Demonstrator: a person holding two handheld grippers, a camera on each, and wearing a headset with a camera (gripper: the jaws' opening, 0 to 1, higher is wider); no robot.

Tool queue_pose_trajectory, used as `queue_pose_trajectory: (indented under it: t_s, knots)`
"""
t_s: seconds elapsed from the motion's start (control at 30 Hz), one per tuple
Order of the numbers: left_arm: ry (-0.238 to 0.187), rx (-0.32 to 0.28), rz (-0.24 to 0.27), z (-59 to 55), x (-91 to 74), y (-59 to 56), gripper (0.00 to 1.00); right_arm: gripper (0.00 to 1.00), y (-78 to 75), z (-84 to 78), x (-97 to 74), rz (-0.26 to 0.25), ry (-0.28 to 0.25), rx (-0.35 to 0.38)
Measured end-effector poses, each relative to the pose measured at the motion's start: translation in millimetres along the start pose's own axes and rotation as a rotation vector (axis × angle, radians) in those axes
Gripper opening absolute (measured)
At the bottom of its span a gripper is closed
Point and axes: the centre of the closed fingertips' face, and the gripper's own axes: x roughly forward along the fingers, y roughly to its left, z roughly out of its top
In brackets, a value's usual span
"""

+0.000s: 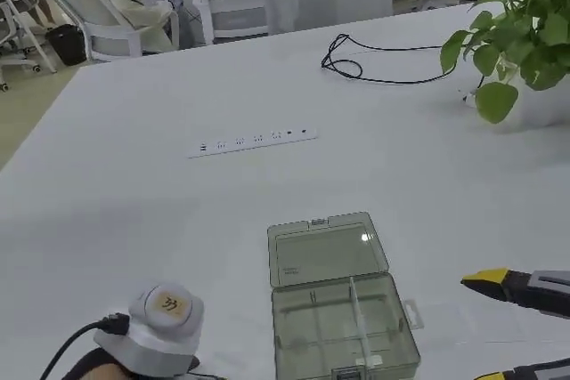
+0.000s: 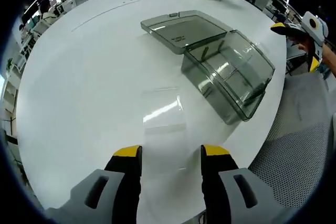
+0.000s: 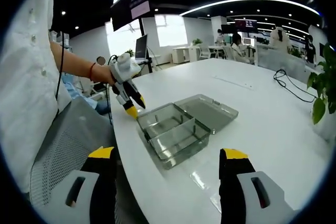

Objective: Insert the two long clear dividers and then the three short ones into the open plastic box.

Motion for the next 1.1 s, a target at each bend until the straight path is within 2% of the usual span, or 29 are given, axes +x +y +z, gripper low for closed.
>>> queue_pose_trajectory:
  t_s: [0.07, 0.1, 0.27, 0.37, 0.57, 0.77, 1.1]
  knots:
    - [0.010, 0.008, 0.019, -0.7, 1.2, 3.5, 0.42, 0.81, -0.8, -0.2, -0.1, -0.002, -0.004, 0.000]
    - [0.021, 0.032, 0.033, -1.7, 1.4, 5.8, 0.40, 0.81, -0.8, -0.5, 0.0, -0.001, -0.007, 0.005]
    - [0.035, 0.028, 0.052, -1.7, 2.0, 7.7, 0.37, 0.81, -1.8, -4.2, 0.1, -0.002, 0.001, 0.001]
    - [0.047, 0.045, 0.069, -2.2, 1.2, 9.7, 0.34, 0.81, -2.6, -4.7, 0.2, -0.006, -0.003, 0.007]
    - [0.054, 0.044, 0.067, -2.0, 1.7, 10.9, 0.32, 0.81, -2.6, -8.3, 0.9, -0.005, 0.005, 0.003]
    - [0.043, 0.049, 0.059, -2.1, 1.0, 10.4, 0.32, 0.81, -2.4, -11.1, 0.1, -0.009, 0.010, 0.008]
    - [0.021, 0.020, 0.026, -2.1, -0.9, 8.4, 0.30, 0.81, -2.0, -8.1, -0.3, -0.017, -0.001, 0.015]
